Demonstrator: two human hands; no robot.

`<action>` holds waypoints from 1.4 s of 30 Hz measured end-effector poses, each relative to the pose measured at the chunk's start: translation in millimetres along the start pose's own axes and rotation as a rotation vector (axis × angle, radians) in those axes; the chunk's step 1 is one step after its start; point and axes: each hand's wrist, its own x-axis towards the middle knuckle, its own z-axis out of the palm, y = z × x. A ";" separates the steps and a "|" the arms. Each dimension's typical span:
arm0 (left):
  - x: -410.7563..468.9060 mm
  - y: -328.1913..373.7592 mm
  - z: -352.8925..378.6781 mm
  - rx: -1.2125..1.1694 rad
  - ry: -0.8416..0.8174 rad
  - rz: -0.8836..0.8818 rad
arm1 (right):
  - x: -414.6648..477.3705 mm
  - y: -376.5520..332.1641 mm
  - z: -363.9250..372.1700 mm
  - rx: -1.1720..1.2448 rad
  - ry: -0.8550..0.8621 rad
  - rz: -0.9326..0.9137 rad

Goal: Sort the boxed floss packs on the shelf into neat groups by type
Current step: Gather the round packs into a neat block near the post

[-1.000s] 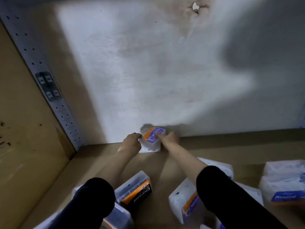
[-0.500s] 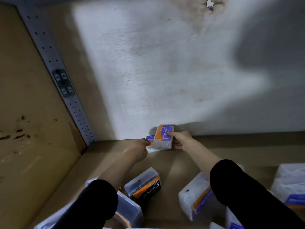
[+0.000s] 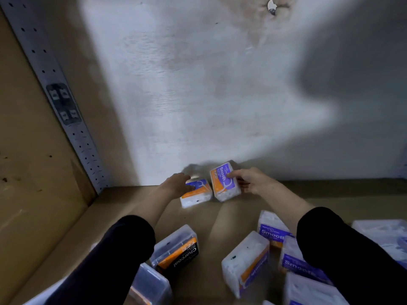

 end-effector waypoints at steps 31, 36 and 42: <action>-47.5 35.0 -23.0 0.154 0.083 0.172 | -62.1 -17.4 -97.8 -1.169 0.067 -0.256; -73.2 45.0 -39.9 0.196 0.192 0.202 | -80.2 4.0 -101.7 -1.255 0.019 -0.215; -105.2 60.4 -56.1 0.204 0.256 0.230 | -102.0 14.4 -102.1 -1.252 0.071 -0.299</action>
